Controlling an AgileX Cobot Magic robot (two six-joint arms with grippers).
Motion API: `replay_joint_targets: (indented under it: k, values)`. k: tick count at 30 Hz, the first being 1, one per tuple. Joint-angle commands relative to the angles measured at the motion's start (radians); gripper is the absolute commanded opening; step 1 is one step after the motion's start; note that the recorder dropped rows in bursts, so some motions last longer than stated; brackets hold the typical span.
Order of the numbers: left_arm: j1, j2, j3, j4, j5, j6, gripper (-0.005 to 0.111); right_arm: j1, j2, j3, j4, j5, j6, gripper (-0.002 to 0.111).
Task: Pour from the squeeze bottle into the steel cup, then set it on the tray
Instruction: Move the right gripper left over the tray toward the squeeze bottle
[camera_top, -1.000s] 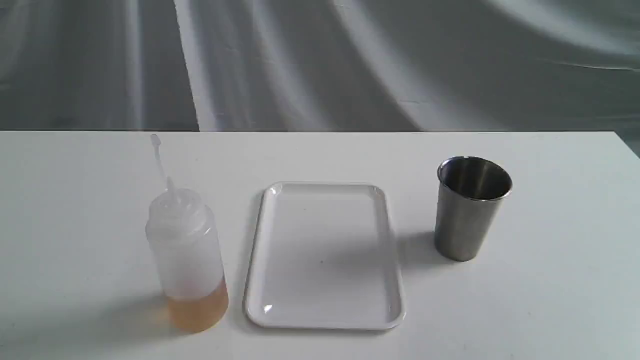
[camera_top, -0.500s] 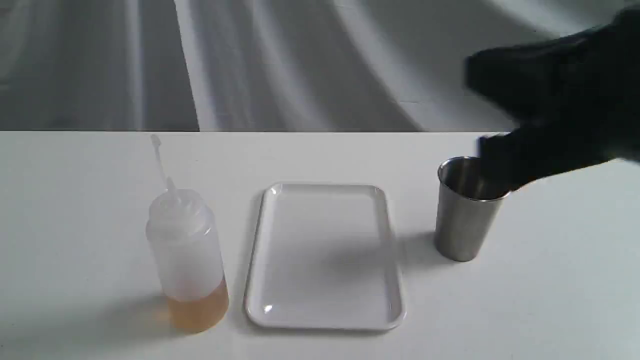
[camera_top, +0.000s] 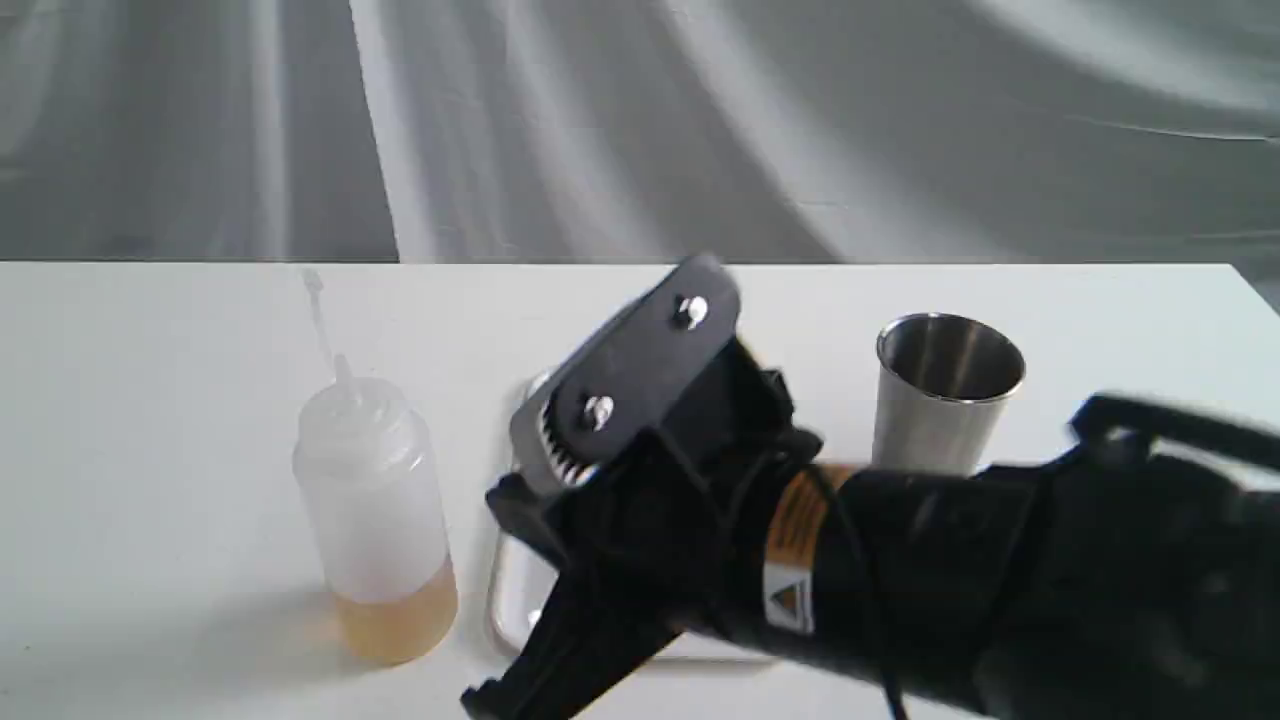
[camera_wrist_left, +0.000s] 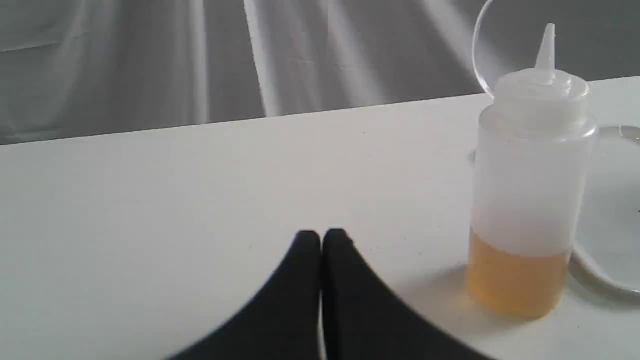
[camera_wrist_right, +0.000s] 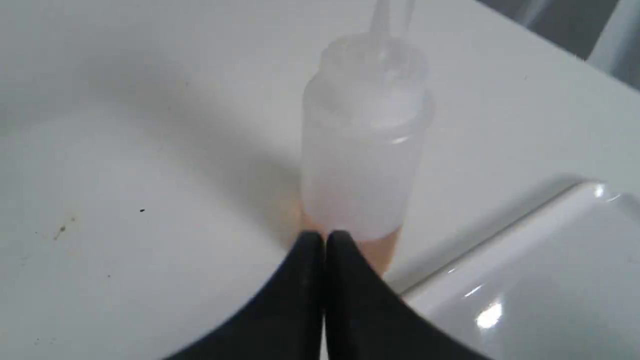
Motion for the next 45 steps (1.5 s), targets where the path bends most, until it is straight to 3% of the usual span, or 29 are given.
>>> replay_joint_targets:
  k: [1, 9, 20, 22, 25, 31, 33, 36, 45]
  values:
    - [-0.006, -0.003, 0.004, -0.001, -0.007, -0.004, 0.000, 0.015, 0.101, 0.053, 0.101, -0.179, -0.008, 0.000]
    - [-0.006, -0.003, 0.004, -0.001, -0.007, -0.001, 0.000, 0.017, 0.322, 0.049, 0.249, -0.442, -0.074, 0.000]
    - [-0.006, -0.003, 0.004, -0.001, -0.007, -0.005, 0.000, 0.017, 0.350, 0.049, 0.262, -0.470, -0.085, 0.002]
    - [-0.006, -0.003, 0.004, -0.001, -0.007, -0.005, 0.000, 0.017, 0.350, 0.049, 0.262, -0.470, -0.085, 0.008]
    - [-0.006, -0.003, 0.004, -0.001, -0.007, -0.005, 0.000, 0.017, 0.350, 0.049, 0.262, -0.470, -0.085, 0.026]
    - [-0.006, -0.003, 0.004, -0.001, -0.007, -0.001, 0.000, 0.017, 0.350, 0.049, 0.262, -0.454, -0.085, 0.086]
    - [-0.006, -0.003, 0.004, -0.001, -0.007, -0.003, 0.000, 0.017, 0.350, 0.049, 0.262, -0.450, -0.085, 0.098]
    - [-0.006, -0.003, 0.004, -0.001, -0.007, -0.003, 0.000, 0.017, 0.350, 0.049, 0.252, -0.432, -0.085, 0.102]
    - [-0.006, -0.003, 0.004, -0.001, -0.007, -0.005, 0.000, 0.017, 0.350, 0.049, 0.254, -0.434, -0.085, 0.102]
